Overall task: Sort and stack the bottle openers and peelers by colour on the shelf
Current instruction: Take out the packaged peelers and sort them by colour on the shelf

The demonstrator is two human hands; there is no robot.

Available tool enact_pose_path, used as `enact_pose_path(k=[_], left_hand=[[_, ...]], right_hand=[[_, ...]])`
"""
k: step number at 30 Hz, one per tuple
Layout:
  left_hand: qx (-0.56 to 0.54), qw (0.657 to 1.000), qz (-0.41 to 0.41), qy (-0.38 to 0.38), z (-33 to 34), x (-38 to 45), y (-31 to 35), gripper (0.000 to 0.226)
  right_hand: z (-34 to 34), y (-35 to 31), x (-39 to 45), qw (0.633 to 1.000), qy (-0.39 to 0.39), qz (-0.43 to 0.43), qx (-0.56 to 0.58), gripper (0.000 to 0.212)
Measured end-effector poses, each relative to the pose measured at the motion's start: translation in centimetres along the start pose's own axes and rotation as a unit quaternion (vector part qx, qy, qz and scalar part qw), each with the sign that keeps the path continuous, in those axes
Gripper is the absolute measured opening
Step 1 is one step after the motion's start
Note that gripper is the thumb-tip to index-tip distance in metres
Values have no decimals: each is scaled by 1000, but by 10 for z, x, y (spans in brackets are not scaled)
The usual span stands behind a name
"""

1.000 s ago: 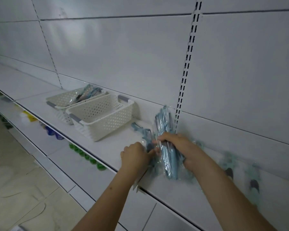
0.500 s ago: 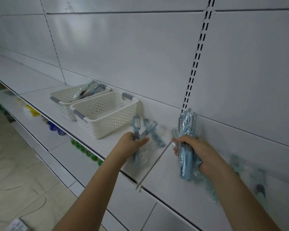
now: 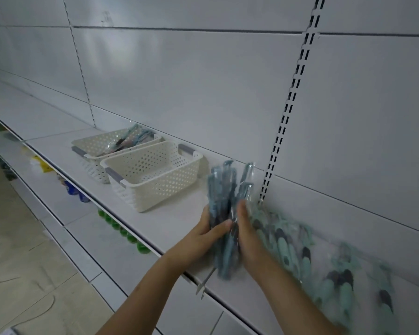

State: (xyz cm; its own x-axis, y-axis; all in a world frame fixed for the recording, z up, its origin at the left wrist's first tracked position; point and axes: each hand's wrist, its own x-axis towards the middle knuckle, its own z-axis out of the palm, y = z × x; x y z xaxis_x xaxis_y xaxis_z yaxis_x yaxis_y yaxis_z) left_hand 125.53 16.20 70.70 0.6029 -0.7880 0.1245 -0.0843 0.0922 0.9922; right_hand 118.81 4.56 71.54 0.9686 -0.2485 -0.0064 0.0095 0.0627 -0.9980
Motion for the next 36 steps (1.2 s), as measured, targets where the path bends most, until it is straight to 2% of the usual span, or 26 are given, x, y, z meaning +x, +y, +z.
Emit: enact_pose_path(k=[1, 3, 5, 7, 9, 10, 12, 14, 15, 18, 22, 24, 27, 29, 32, 34, 36], left_hand=[[10, 1000, -2, 19, 0, 0, 0, 57], [-6, 997, -6, 79, -2, 2, -2, 52], [-90, 988, -34, 123, -5, 4, -2, 47], [-154, 976, -61, 141, -9, 4, -4, 49], [-151, 975, -67, 150, -13, 4, -5, 46], [-144, 975, -67, 158, -14, 4, -3, 42], [-136, 971, -61, 188, -18, 3, 1, 39], [-97, 968, -47, 229, -28, 1, 6, 41], [-66, 966, -33, 247, -34, 1, 9, 45], [6, 953, 31, 302, -48, 2, 13, 51], [68, 939, 101, 323, -47, 2, 9, 49], [92, 939, 118, 310, -43, 1, 3, 57], [117, 942, 117, 292, -36, -3, -5, 65], [129, 950, 104, 263, -33, -5, -7, 66], [130, 960, 89, 231, -34, -5, -7, 66], [109, 961, 75, 242, -40, -2, -8, 61], [82, 963, 58, 251, -45, 1, -10, 53]], right_hand=[[2, 3, -1, 999, -13, 18, 40, 61], [6, 6, 1, 999, 4, 18, 45, 61], [10, 13, 9, 995, 64, -15, -72, 67], [10, 19, 17, 963, 132, -73, -223, 62], [8, 20, 24, 931, 174, -129, -293, 51], [8, 16, 25, 920, 185, -147, -312, 54], [5, 5, 28, 932, 191, -140, -274, 66], [-4, -3, 34, 957, 198, -110, -180, 63], [-10, -4, 37, 955, 219, -105, -169, 58], [-24, 4, 50, 902, 268, -74, -330, 38], [-18, 16, 69, 803, 179, -47, -566, 37], [-12, 12, 79, 768, 138, -5, -625, 30], [-13, -2, 87, 779, 115, 48, -614, 14], [-17, -9, 83, 803, 128, 54, -579, 25], [-17, -10, 61, 870, 184, 57, -455, 34], [-13, -7, 40, 914, 201, 64, -347, 25], [-5, -6, 21, 936, 188, 63, -290, 11]])
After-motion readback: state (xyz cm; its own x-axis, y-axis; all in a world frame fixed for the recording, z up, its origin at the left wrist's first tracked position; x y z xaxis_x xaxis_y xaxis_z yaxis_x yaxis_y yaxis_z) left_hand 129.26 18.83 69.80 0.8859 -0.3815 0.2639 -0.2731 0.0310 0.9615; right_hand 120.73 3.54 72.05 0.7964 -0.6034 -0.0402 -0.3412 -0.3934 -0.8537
